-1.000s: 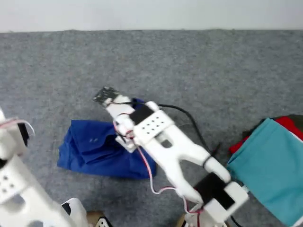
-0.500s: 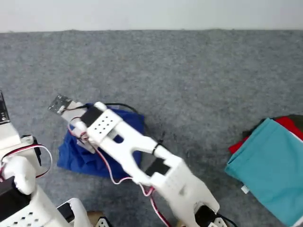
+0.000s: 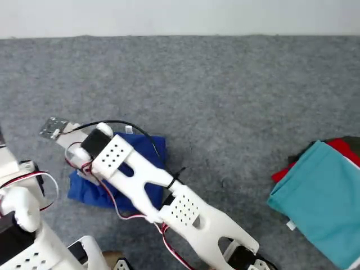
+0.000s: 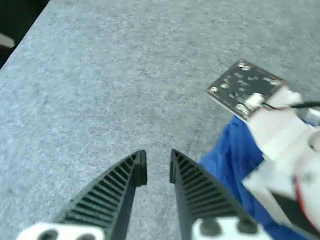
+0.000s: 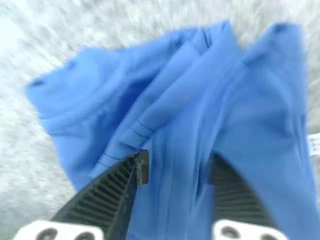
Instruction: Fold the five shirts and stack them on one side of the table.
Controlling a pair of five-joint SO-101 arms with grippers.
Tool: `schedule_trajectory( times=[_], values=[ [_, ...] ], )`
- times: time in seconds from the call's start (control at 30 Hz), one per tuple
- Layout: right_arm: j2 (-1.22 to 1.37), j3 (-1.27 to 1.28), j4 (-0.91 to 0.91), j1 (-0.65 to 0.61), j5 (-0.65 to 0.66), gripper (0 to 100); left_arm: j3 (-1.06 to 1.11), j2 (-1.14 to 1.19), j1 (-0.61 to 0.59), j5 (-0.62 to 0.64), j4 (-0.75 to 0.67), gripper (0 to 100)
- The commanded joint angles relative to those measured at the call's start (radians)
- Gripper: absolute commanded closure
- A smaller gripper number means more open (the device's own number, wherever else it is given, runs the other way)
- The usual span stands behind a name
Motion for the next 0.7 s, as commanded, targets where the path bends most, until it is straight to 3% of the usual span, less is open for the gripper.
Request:
schedule_trajectory(
  times=[0.0, 0.1, 0.47, 0.57, 0.67],
  values=[
    [-0.015, -0.112, 0.045, -0.054, -0.003, 54.8, -0.002, -0.008, -0.055, 0.026, -0.020, 91],
    [-0.015, -0.149, 0.058, -0.016, -0.003, 53.7, -0.002, -0.008, -0.060, 0.026, -0.017, 91],
    [-0.033, -0.152, 0.059, 0.334, -0.003, 53.7, 0.002, -0.008, -0.060, 0.026, -0.018, 91],
    [-0.038, -0.118, 0.061, 0.352, -0.006, 53.7, 0.002, -0.008, -0.060, 0.026, -0.018, 91],
    [-0.044, -0.015, 0.061, 0.277, -0.006, 53.7, 0.002, -0.008, -0.060, 0.026, -0.018, 91]
  ],
)
